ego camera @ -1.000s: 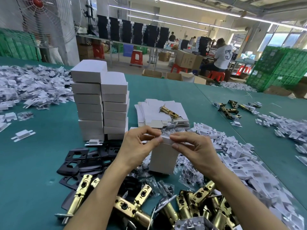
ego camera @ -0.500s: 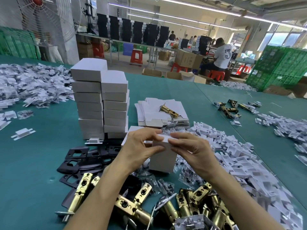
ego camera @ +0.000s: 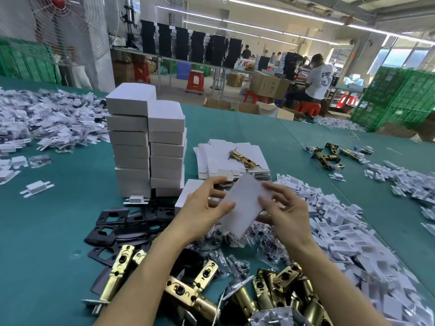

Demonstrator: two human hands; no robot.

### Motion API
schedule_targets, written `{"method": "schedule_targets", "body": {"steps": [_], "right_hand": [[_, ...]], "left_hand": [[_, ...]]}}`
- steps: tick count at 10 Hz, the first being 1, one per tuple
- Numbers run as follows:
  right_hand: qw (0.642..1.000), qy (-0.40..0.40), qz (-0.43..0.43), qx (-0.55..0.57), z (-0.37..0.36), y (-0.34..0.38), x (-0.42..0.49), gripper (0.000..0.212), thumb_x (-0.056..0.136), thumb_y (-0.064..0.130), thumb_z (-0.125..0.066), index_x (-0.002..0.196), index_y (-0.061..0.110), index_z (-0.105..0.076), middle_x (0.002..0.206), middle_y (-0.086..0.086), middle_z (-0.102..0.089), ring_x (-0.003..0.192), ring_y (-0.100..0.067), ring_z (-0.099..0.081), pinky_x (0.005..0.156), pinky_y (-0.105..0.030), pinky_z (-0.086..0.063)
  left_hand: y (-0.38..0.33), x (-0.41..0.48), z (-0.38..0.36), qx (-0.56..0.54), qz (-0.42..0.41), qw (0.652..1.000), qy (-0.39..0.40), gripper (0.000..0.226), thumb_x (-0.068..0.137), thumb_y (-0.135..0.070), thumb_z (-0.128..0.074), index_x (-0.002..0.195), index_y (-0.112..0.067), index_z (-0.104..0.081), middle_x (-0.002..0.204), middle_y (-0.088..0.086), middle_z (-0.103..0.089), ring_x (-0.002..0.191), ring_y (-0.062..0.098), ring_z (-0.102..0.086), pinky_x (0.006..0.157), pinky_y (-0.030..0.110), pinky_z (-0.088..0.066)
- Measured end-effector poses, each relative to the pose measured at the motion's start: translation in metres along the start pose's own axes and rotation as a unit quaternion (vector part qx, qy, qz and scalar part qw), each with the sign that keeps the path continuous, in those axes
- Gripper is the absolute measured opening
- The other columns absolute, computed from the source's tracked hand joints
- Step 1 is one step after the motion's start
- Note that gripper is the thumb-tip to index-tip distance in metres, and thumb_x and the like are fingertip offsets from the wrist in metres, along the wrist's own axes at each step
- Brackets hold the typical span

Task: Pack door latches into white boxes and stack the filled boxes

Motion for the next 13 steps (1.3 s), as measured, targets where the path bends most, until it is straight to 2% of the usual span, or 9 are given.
{"method": "schedule_targets", "body": {"steps": [1, 2, 4, 6, 8, 9, 10, 12, 13], "right_hand": [[0.975, -0.052, -0.095, 0.193, -0.005, 0.004, 0.007, 0.030, 0.083, 0.015, -0.068, 0.111, 0.024, -0.067, 0.108, -0.009, -0.069, 0.094, -0.028, -0.073, 0.070, -0.040, -0.061], [0.955, -0.054, -0.137, 0.257, -0.028, 0.011, 0.004, 0.029, 0.093, 0.008, -0.061, 0.119, 0.019, -0.063, 0.118, -0.016, -0.065, 0.099, -0.032, -0.070, 0.070, -0.039, -0.060], [0.944, -0.057, -0.150, 0.289, -0.064, 0.014, -0.002, 0.033, 0.098, 0.011, -0.058, 0.129, 0.020, -0.059, 0.120, -0.017, -0.067, 0.098, -0.033, -0.071, 0.071, -0.037, -0.061], [0.971, -0.059, -0.142, 0.184, -0.047, 0.015, 0.014, 0.029, 0.098, 0.014, -0.060, 0.125, 0.022, -0.063, 0.119, -0.018, -0.063, 0.097, -0.030, -0.070, 0.067, -0.034, -0.060], [0.982, 0.093, -0.162, 0.008, -0.057, 0.015, 0.034, 0.046, 0.101, 0.025, -0.056, 0.144, 0.036, -0.045, 0.116, -0.009, -0.059, 0.086, -0.026, -0.068, 0.062, -0.030, -0.056], [0.972, 0.091, -0.196, -0.091, -0.065, 0.011, 0.034, 0.061, 0.098, 0.028, -0.059, 0.150, 0.041, -0.030, 0.107, -0.001, -0.059, 0.077, -0.019, -0.060, 0.049, -0.025, -0.039], [0.966, 0.084, -0.218, -0.114, -0.064, 0.005, 0.029, 0.050, 0.098, 0.021, -0.058, 0.145, 0.027, -0.041, 0.101, -0.008, -0.061, 0.064, -0.014, -0.046, 0.044, -0.023, -0.029], [0.954, 0.135, -0.218, -0.156, -0.061, 0.003, 0.019, 0.032, 0.097, 0.022, -0.058, 0.130, 0.019, -0.056, 0.106, -0.011, -0.063, 0.061, -0.012, -0.044, 0.042, -0.021, -0.030], [0.958, 0.122, -0.201, -0.165, -0.054, 0.006, 0.018, 0.029, 0.097, 0.024, -0.060, 0.126, 0.020, -0.058, 0.107, -0.006, -0.064, 0.068, -0.015, -0.049, 0.041, -0.017, -0.033]], "left_hand": [[-0.013, -0.001, 0.000, -0.103, 0.019, 0.994, -0.033, 0.037, 0.089, -0.054, -0.060, 0.123, -0.047, -0.048, 0.121, 0.001, -0.059, 0.105, 0.022, -0.066, 0.079, 0.047, -0.062], [-0.026, -0.002, -0.002, -0.177, 0.015, 0.976, -0.124, 0.025, 0.102, -0.036, -0.054, 0.125, -0.039, -0.047, 0.114, 0.002, -0.055, 0.101, 0.029, -0.063, 0.063, 0.052, -0.062], [-0.042, -0.012, -0.005, -0.103, -0.072, 0.954, -0.272, 0.026, 0.087, -0.039, -0.045, 0.110, -0.042, -0.032, 0.111, 0.004, -0.055, 0.094, 0.029, -0.060, 0.067, 0.052, -0.057], [-0.022, 0.000, -0.001, -0.065, 0.092, 0.986, -0.127, 0.015, 0.102, -0.033, -0.037, 0.110, -0.034, -0.025, 0.087, 0.006, -0.054, 0.052, 0.015, -0.049, 0.040, 0.024, -0.037], [-0.008, 0.009, 0.020, -0.149, 0.124, 0.968, -0.162, 0.014, 0.105, -0.024, -0.041, 0.099, -0.031, -0.030, 0.085, 0.007, -0.047, 0.035, 0.001, -0.042, 0.035, 0.021, -0.033], [0.004, 0.010, 0.029, -0.120, 0.141, 0.960, -0.210, 0.019, 0.104, -0.023, -0.045, 0.100, -0.027, -0.028, 0.086, 0.010, -0.053, 0.035, 0.004, -0.047, 0.037, 0.023, -0.040], [0.018, 0.004, 0.040, -0.069, 0.189, 0.953, -0.225, 0.023, 0.103, -0.030, -0.047, 0.103, -0.024, -0.025, 0.090, 0.012, -0.057, 0.039, 0.013, -0.054, 0.041, 0.026, -0.047], [0.020, -0.006, 0.047, 0.269, 0.223, 0.916, -0.197, 0.072, 0.088, -0.071, -0.050, 0.126, -0.015, -0.027, 0.116, 0.016, -0.060, 0.096, 0.039, -0.062, 0.082, 0.047, -0.053], [0.017, -0.005, 0.044, 0.185, 0.199, 0.947, -0.169, 0.073, 0.071, -0.079, -0.062, 0.114, -0.029, -0.030, 0.104, 0.008, -0.065, 0.082, 0.029, -0.068, 0.075, 0.045, -0.059]]}}
Point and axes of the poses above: each hand's wrist, its own x-axis towards the middle knuckle, its own z-axis out of the back of the hand, y = z × x, the point moved 3 cm from there along x, towards the middle knuckle
